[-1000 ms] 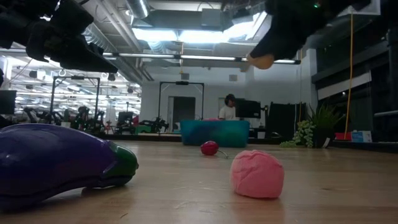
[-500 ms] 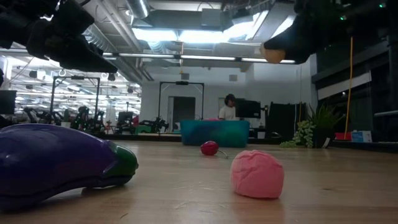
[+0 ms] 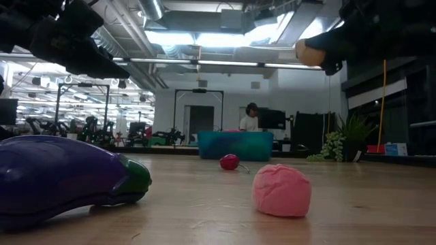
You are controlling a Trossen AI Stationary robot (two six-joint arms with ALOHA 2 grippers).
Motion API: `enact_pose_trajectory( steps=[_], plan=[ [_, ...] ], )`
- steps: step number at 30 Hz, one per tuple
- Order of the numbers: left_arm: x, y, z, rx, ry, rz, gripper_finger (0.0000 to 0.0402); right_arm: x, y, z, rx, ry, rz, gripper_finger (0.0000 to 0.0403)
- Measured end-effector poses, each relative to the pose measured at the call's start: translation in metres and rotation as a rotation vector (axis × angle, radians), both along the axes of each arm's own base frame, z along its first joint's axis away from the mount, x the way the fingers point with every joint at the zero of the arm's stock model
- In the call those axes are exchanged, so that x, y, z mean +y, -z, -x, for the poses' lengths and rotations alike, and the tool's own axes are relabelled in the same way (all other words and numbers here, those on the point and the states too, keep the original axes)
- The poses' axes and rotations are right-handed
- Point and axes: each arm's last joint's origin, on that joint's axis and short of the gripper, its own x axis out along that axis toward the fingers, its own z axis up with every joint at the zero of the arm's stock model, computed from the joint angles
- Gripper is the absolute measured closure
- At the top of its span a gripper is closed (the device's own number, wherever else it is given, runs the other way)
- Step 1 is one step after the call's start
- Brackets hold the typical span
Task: Pick and placing Produce into tupperware
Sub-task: Put the brown potato into the blue bin
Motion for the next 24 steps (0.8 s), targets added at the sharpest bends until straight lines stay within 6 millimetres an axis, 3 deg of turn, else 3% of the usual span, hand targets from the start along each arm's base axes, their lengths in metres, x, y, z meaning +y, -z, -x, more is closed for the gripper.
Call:
enact_pose_trajectory(
  steps=[16,24],
  plan=[
    [0.000,-0.003,-0.001,-0.029,0.001,-0.005,0.0400,-0.023,-0.006,0.000,-0.082,-0.101,0.053,0.0177],
    [0.000,-0.004,-0.001,-0.041,0.001,-0.005,0.0385,-0.039,-0.003,-0.004,-0.092,-0.087,0.060,0.0177]
  ],
)
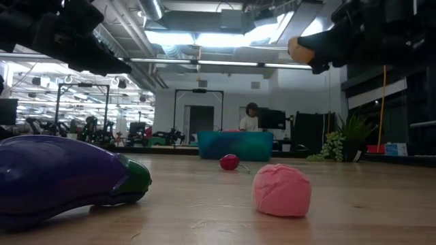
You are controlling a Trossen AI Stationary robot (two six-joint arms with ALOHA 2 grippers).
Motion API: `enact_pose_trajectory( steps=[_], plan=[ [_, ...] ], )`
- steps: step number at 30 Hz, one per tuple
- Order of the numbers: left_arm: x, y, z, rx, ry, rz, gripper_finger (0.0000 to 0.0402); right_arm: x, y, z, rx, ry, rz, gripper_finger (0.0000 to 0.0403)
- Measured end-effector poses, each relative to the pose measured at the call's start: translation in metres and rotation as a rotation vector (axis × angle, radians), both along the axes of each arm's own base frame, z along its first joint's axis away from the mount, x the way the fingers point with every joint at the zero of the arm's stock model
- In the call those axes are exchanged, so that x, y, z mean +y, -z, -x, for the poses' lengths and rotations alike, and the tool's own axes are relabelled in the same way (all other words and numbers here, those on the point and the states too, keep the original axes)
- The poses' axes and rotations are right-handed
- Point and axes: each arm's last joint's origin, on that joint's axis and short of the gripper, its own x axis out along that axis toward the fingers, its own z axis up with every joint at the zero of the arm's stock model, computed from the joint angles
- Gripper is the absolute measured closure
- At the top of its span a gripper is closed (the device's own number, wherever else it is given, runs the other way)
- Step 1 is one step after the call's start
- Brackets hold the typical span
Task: Pick and placing Produce into tupperware
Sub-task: Put the brown potato into the blue bin
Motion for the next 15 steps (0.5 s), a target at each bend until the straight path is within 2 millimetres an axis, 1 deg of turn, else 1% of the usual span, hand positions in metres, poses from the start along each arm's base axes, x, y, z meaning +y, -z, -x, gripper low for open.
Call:
enact_pose_trajectory(
  steps=[4,8,15],
  plan=[
    [0.000,0.000,0.000,0.001,0.000,-0.001,0.0377,-0.008,0.006,-0.004,0.014,0.023,-0.009,0.0177],
    [0.000,0.000,0.000,0.001,0.002,-0.007,0.0372,-0.017,0.012,-0.009,0.025,-0.007,-0.036,0.0177],
    [0.000,0.000,0.000,0.007,0.012,-0.044,0.0375,-0.044,0.012,-0.031,0.072,-0.015,-0.069,0.0177]
  ],
)
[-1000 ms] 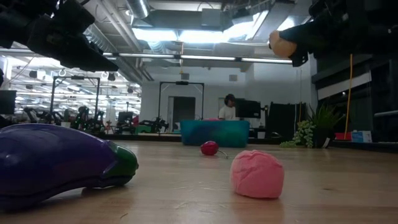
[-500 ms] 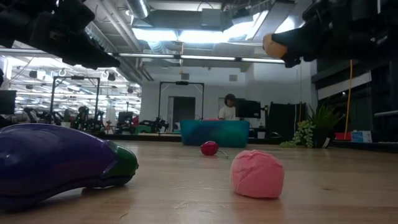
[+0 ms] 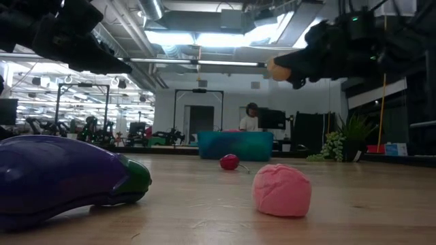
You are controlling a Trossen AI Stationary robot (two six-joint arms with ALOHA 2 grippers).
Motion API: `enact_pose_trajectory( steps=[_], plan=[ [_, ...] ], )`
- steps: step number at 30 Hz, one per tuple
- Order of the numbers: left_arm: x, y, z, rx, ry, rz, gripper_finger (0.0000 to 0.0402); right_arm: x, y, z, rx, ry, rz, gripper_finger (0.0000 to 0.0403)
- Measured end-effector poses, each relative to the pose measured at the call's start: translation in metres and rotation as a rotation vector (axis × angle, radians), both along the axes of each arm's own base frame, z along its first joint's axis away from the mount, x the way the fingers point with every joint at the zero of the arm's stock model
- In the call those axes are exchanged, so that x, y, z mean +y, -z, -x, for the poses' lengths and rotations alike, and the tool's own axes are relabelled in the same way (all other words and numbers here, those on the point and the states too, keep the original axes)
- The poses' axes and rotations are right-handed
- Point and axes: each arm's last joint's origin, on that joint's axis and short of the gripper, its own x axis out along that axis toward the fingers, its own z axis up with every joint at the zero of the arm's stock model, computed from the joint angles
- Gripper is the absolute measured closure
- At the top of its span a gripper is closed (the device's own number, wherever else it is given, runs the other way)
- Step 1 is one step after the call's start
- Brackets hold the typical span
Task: Pick and placing Produce into tupperware
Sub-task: Put the brown potato into the blue bin
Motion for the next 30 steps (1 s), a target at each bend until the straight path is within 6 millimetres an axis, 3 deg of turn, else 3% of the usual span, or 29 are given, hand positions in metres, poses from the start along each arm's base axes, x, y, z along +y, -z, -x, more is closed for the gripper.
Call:
enact_pose_trajectory(
  steps=[12,19,25,30],
  plan=[
    [0.000,0.000,0.000,0.005,0.008,-0.029,0.0400,-0.054,-0.003,-0.037,0.121,0.080,-0.105,0.0177],
    [0.000,0.000,0.000,0.006,0.009,-0.032,0.0387,-0.080,-0.004,-0.059,0.250,0.221,-0.096,0.0177],
    [0.000,0.000,0.000,0.009,0.009,-0.033,0.0373,-0.093,-0.006,-0.070,0.299,0.413,-0.043,0.0177],
    [0.000,0.000,0.000,0.009,0.006,-0.034,0.0365,-0.096,-0.005,-0.072,0.318,0.467,-0.035,0.0177]
  ],
)
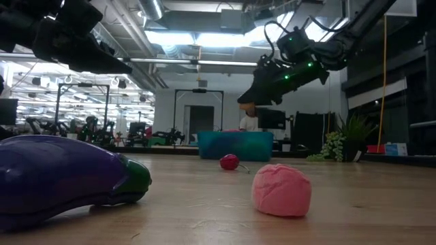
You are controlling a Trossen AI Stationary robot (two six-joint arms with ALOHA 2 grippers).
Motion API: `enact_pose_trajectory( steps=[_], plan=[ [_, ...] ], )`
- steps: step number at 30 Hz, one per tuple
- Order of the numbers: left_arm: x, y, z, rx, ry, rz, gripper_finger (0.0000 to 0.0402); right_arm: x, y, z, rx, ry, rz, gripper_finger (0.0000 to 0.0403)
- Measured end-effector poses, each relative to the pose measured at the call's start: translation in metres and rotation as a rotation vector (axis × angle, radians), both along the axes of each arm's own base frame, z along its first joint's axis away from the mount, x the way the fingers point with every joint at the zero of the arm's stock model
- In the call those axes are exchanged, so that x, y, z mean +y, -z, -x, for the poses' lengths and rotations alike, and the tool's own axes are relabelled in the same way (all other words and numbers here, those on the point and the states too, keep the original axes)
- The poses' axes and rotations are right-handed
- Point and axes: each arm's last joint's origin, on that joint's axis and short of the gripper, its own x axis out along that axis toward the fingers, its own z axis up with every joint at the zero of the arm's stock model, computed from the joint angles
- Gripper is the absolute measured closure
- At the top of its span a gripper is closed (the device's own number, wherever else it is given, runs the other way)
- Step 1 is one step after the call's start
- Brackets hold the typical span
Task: Pick and placing Produce into tupperware
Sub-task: Put the brown potato into the blue bin
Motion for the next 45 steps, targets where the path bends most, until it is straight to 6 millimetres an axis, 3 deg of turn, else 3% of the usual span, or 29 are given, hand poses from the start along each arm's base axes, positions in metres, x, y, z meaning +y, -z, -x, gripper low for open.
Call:
enact_pose_trajectory(
  steps=[10,20,31,38,45],
  plan=[
    [0.000,0.000,0.000,0.000,0.000,-0.001,0.0356,0.003,0.010,0.003,0.137,-0.062,-0.056,0.0177],
    [0.000,0.000,0.000,0.000,0.000,-0.001,0.0376,-0.008,-0.017,-0.013,0.249,-0.109,-0.082,0.0177],
    [0.000,0.000,0.000,0.000,0.000,0.000,0.0398,-0.036,-0.005,-0.053,0.429,-0.162,-0.189,0.0177],
    [0.000,0.001,0.000,0.011,0.000,-0.001,0.0395,-0.049,0.004,-0.060,0.515,-0.150,-0.257,0.0177],
    [0.000,0.002,0.001,0.025,0.000,-0.002,0.0378,-0.049,0.012,-0.060,0.543,-0.153,-0.273,0.0177]
  ],
)
